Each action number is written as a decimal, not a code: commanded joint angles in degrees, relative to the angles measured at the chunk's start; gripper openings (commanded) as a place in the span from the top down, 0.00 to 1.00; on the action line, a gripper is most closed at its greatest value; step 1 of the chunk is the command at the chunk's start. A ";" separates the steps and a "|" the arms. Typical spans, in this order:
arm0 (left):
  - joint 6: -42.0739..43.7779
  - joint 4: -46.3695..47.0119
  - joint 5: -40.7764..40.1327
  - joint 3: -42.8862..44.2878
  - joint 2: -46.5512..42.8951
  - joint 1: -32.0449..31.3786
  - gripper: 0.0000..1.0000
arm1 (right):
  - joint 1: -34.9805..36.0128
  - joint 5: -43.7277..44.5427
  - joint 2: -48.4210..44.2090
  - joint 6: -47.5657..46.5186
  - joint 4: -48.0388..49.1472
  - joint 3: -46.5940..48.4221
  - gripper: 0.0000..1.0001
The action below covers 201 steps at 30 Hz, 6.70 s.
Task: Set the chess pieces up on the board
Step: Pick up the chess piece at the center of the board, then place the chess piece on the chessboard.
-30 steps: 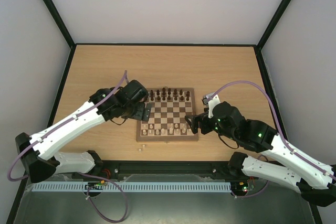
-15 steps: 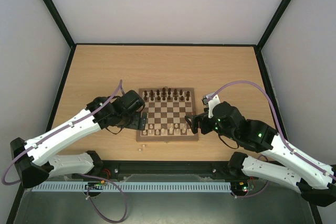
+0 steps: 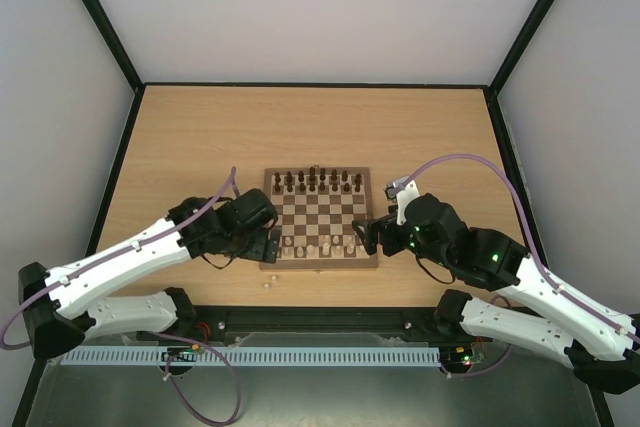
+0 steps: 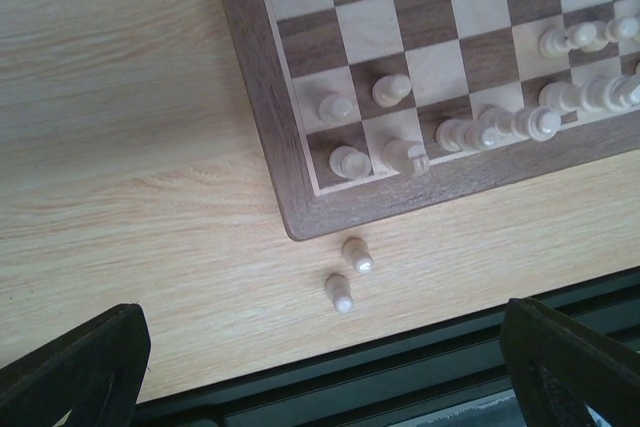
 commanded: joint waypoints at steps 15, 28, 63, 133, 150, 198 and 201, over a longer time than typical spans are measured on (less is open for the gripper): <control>-9.98 3.10 -1.45 -8.25 0.45 -10.62 0.02 | -0.16 0.35 0.33 -0.20 0.21 -0.62 0.01; -12.65 10.20 0.86 -13.67 5.26 -15.86 0.41 | -0.12 -0.48 0.78 -0.63 0.68 -0.84 0.02; -4.34 18.07 3.29 -18.71 12.57 -10.99 0.60 | -0.10 -0.77 0.08 -0.72 0.85 -0.92 0.05; 8.48 -3.49 -3.80 13.64 19.38 -3.96 0.86 | -0.10 -0.98 -0.45 -0.81 1.01 -1.08 0.05; 19.43 -0.67 -2.40 28.30 32.56 2.29 0.86 | -0.11 -0.85 -0.13 -0.81 0.93 -1.09 0.05; 21.06 13.31 6.59 13.98 39.51 3.43 0.87 | -0.10 -1.56 0.92 -1.25 1.19 -1.32 0.05; 20.69 13.33 6.50 13.40 39.05 3.24 0.87 | -0.10 -1.55 0.95 -1.25 1.18 -1.28 0.05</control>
